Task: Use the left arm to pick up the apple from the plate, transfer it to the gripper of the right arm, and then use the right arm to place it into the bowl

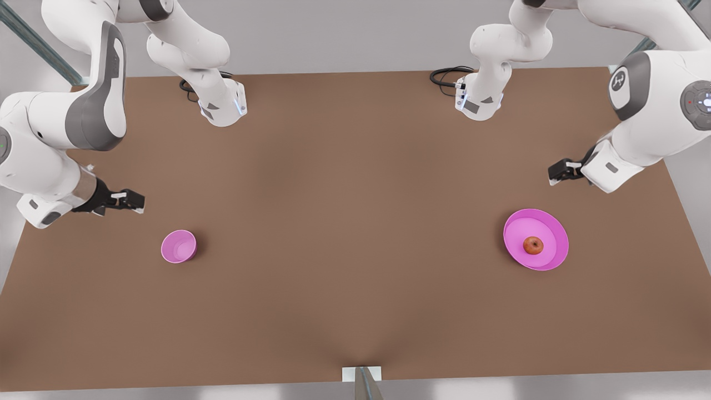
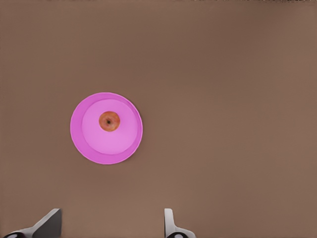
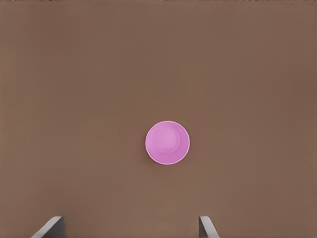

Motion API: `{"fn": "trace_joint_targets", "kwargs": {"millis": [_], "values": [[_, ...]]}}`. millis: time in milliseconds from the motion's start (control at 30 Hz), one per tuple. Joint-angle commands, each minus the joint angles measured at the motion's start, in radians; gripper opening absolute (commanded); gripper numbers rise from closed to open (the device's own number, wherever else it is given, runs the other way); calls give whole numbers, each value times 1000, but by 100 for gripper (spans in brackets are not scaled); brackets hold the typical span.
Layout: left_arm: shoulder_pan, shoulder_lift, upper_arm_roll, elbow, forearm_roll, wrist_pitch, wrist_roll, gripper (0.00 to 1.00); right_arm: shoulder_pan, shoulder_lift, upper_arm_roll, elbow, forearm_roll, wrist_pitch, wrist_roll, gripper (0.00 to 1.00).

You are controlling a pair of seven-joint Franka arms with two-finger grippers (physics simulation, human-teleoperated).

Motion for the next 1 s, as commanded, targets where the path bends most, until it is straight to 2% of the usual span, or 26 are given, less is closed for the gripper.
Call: {"fn": "trace_joint_targets", "kwargs": {"millis": [0, 33, 167, 233, 300, 567, 700, 967], "values": [[-1, 1, 0, 1, 8, 52, 27, 100, 0, 0, 0, 0, 2, 32, -38, 100], [1, 7, 0, 1, 8, 52, 30, 100, 0, 0, 1, 0, 2, 31, -38, 100], [21, 168, 0, -119, -8, 388, 27, 100, 2, 0, 0, 0, 2, 31, -35, 100], [47, 171, 2, -254, -41, 567, 30, 100, 0, 0, 0, -1, 2, 31, -35, 100], [68, 226, 5, -273, -40, 661, 32, 100, 11, -1, 3, 0, 3, 31, -29, 100], [145, 378, 6, -283, -38, 804, 78, 100, 8, -3, 7, 0, 3, 28, -24, 100], [159, 343, 5, -438, -38, 911, 99, 100, 5, -3, 7, 0, 3, 28, -26, 100], [188, 347, 5, -536, -41, 954, 125, 100, 3, -3, 7, -1, 3, 28, -27, 100]]}}
